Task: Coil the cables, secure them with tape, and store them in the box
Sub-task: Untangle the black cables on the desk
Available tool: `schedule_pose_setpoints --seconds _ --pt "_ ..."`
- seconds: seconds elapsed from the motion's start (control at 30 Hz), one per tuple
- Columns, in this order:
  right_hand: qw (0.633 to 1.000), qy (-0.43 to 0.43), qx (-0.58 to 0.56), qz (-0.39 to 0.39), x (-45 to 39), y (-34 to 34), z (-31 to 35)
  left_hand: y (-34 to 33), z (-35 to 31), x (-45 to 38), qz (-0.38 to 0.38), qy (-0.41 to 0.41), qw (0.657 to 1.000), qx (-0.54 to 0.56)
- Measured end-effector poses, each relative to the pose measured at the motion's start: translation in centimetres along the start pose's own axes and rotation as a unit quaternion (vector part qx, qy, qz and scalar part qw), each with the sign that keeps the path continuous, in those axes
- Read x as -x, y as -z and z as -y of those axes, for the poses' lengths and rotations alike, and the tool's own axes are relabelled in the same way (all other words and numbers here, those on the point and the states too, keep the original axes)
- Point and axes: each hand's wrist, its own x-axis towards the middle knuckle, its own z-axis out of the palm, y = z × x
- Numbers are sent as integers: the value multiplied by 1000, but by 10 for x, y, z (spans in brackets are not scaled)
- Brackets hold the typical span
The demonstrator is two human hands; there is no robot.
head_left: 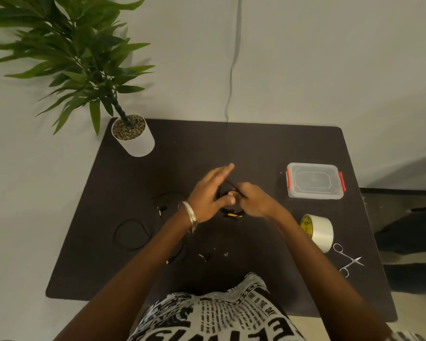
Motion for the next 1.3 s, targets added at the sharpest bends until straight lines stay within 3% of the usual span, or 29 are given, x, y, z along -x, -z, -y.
schedule_pose_setpoints --seconds 0.1,0.3,0.43,0.53,0.63,0.8,0.97,1.13,1.3 --pt "998 2 -67 13 1 4 1 -3 -7 -8 77 20 993 -91" --pt "957 -16 -287 28 14 13 -16 -12 -5 1 23 43 996 -79" --pt "952 -9 -306 -20 20 10 -25 -16 1 4 -21 91 996 -17" --pt "953 9 -302 -16 20 3 -29 -20 1 3 -2 134 991 19" --pt "951 20 -308 -6 20 1 -33 -22 -2 1 26 202 971 123" --pt "893 33 -448 21 20 -3 -46 -24 -6 0 10 225 949 221" --pt "931 67 -345 -104 17 -10 -37 -24 -12 -3 -63 225 960 153" --pt "963 74 -229 -118 12 -19 -33 -15 -18 -4 -93 129 987 13" --pt "959 70 -169 -216 11 -19 -21 -14 -18 -2 -101 80 992 13"
